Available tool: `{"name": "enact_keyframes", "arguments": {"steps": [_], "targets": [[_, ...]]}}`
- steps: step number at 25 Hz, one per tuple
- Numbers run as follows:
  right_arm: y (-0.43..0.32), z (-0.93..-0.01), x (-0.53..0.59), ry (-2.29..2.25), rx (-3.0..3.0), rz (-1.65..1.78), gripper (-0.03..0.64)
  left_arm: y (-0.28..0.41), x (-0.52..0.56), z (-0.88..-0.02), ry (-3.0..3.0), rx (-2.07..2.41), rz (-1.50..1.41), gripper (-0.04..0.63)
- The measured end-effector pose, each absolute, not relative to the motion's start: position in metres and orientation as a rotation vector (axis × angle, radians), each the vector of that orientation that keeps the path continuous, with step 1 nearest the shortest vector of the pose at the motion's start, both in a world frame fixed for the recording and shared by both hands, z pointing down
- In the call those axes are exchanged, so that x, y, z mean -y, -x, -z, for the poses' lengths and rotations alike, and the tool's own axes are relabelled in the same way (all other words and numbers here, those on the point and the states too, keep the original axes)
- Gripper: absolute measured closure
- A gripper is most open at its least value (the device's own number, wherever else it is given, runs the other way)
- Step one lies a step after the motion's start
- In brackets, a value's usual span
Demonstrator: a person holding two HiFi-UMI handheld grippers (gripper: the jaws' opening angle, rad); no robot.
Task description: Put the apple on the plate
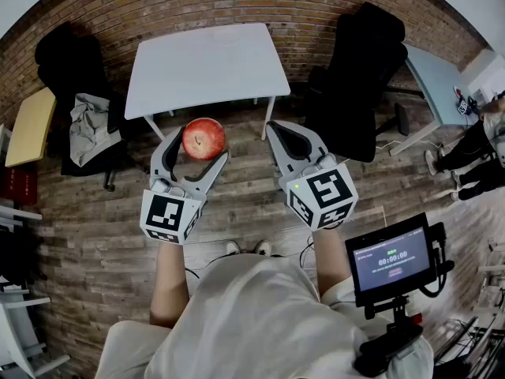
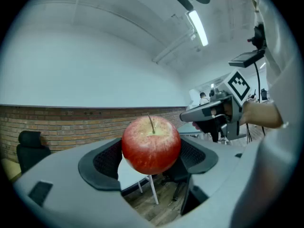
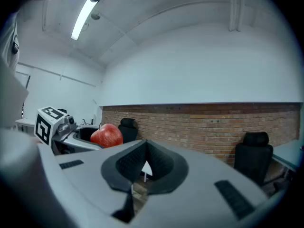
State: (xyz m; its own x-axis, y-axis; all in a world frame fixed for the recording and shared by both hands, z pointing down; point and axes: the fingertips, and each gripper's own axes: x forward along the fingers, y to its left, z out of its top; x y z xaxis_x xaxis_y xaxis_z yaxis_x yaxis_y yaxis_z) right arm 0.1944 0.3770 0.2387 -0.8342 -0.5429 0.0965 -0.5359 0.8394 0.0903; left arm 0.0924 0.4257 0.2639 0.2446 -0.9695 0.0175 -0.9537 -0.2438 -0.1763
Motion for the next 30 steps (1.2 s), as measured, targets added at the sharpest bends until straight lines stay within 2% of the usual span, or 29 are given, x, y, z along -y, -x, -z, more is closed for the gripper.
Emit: {"name": "enact_keyframes", "arguments": {"steps": [11, 17, 30], "targets": [[-0.173, -0.240, -0.368, -0.900, 2.923, 0.027, 0.614, -0.064, -0.415, -0.267, 2.415, -1.813, 0.195, 0.212], [-0.132, -0.264, -0.339, -0.910, 2.896, -0.070, 0.614, -0.014, -0.387, -0.290, 2.455, -1.838, 0.196, 0.212], [-0.119, -0.265, -0.304, -0.926, 2.869, -0.023, 0.614, 0.004, -0.351, -0.299, 2.465, -1.882, 0.190, 0.212]]}}
